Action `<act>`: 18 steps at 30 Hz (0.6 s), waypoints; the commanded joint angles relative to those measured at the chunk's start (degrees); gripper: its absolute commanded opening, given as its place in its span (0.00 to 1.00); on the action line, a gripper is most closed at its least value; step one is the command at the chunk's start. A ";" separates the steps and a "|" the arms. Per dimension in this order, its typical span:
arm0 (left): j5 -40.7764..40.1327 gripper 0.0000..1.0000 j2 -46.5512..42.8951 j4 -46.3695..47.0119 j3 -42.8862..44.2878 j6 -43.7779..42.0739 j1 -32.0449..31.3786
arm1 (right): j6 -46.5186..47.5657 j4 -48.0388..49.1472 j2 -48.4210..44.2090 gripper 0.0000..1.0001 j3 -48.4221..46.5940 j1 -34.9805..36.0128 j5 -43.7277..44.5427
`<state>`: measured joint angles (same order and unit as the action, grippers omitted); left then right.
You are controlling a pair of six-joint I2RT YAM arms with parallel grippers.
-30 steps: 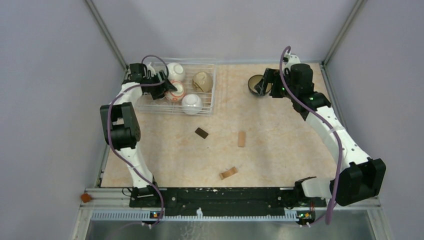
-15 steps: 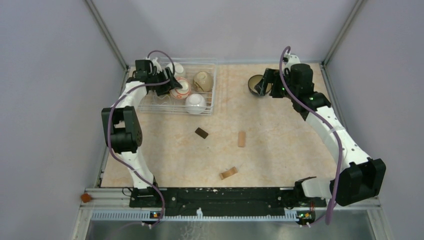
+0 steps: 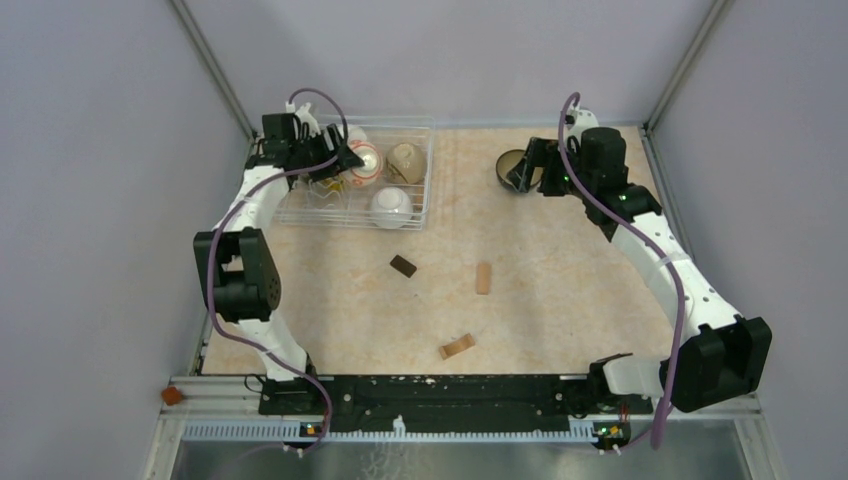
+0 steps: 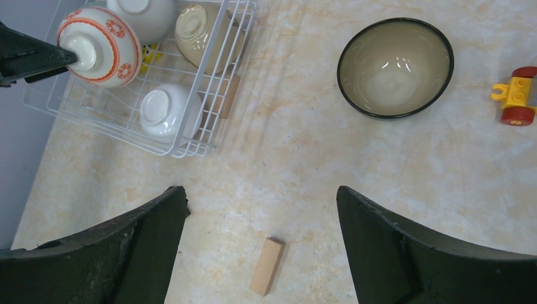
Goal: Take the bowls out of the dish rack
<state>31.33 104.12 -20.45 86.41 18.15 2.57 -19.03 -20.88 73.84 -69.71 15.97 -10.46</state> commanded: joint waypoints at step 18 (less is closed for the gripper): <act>22.96 0.58 -12.69 27.91 -11.36 24.71 -13.31 | -6.26 17.48 -2.55 0.90 5.65 2.54 -18.20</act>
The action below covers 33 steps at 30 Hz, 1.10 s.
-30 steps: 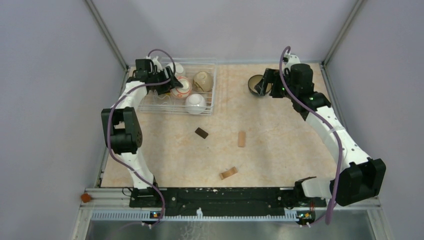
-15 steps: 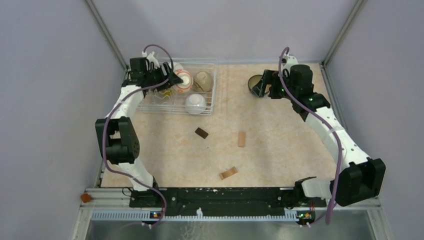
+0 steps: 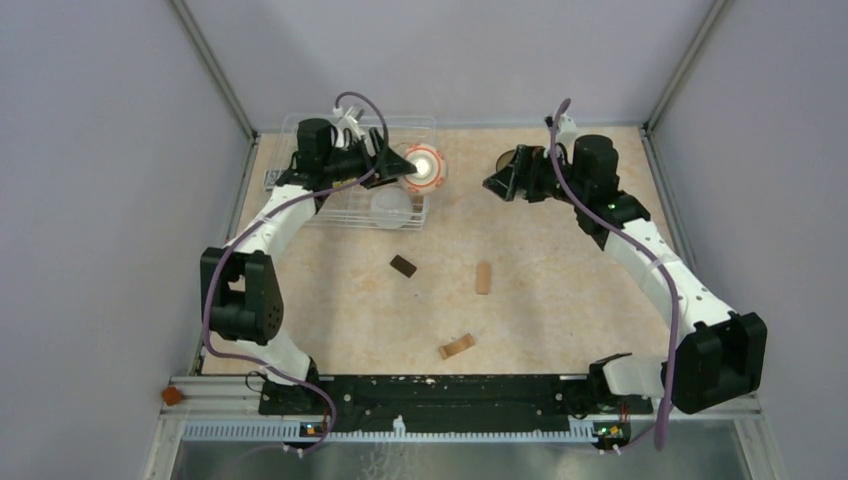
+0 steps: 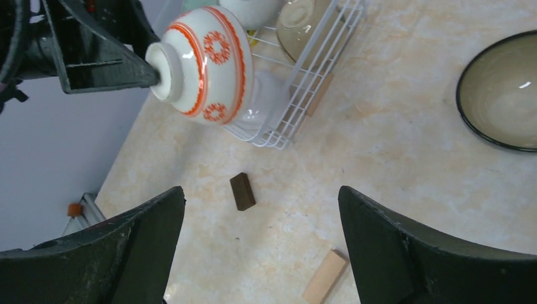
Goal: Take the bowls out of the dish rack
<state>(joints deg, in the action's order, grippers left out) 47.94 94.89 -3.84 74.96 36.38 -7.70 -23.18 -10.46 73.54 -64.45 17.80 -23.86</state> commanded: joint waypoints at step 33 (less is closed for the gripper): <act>15.17 0.58 3.40 68.25 -2.41 54.04 -12.50 | -33.29 50.50 -3.23 0.51 6.75 0.65 -23.42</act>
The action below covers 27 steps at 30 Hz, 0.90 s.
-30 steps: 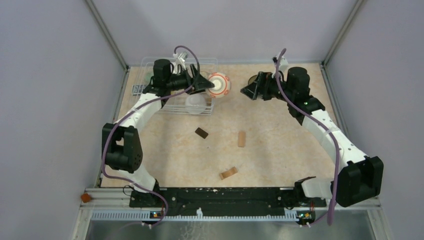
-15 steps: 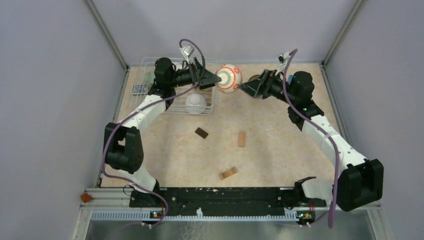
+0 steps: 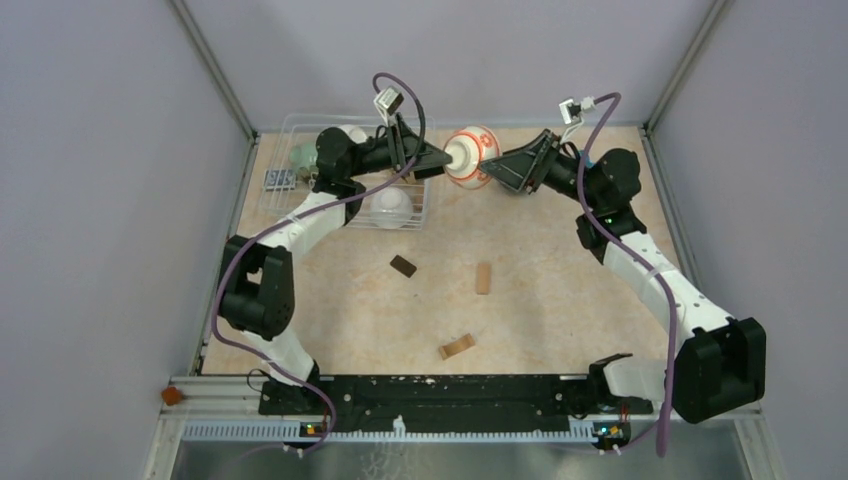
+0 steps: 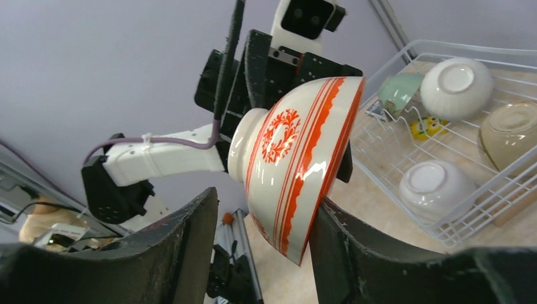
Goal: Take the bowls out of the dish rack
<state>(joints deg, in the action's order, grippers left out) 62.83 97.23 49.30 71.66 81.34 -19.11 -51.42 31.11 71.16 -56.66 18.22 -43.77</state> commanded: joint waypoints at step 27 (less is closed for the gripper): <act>-5.73 0.99 -11.41 -19.66 -1.57 -17.61 3.18 | -8.88 -24.70 -4.78 0.00 -7.09 0.25 -3.59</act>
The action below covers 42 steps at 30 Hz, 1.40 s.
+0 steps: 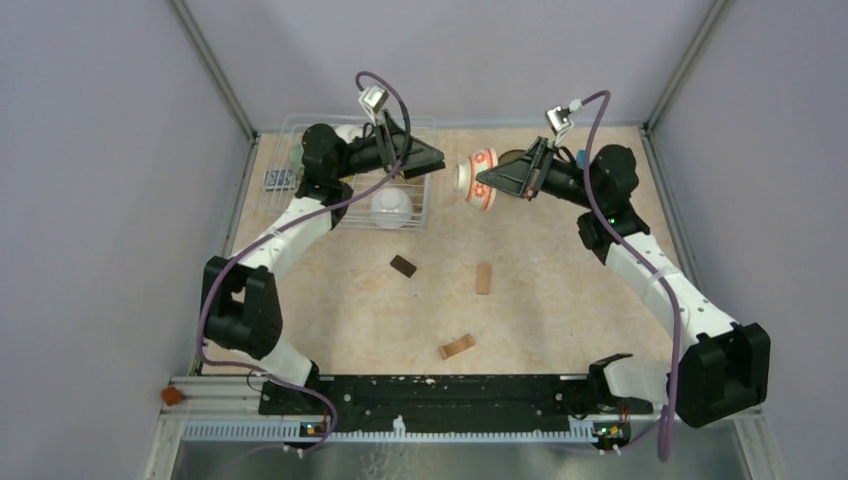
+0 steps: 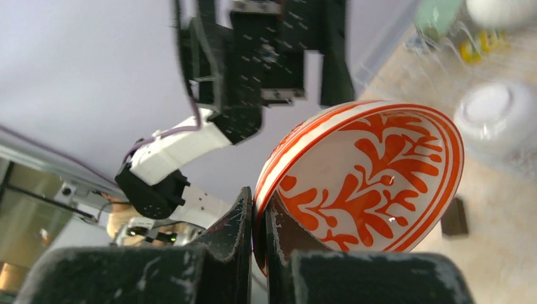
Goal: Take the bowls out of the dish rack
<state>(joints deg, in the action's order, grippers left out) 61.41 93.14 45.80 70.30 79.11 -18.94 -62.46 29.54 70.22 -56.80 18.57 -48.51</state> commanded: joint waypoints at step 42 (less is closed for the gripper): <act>-37.87 0.99 -21.63 -59.84 -3.38 -56.99 9.45 | 2.15 -50.74 10.10 0.00 -11.88 -0.11 70.01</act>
<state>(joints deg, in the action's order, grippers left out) 25.34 73.06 -15.09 66.78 23.81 -9.74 -60.05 -24.91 78.56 -63.92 17.98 16.23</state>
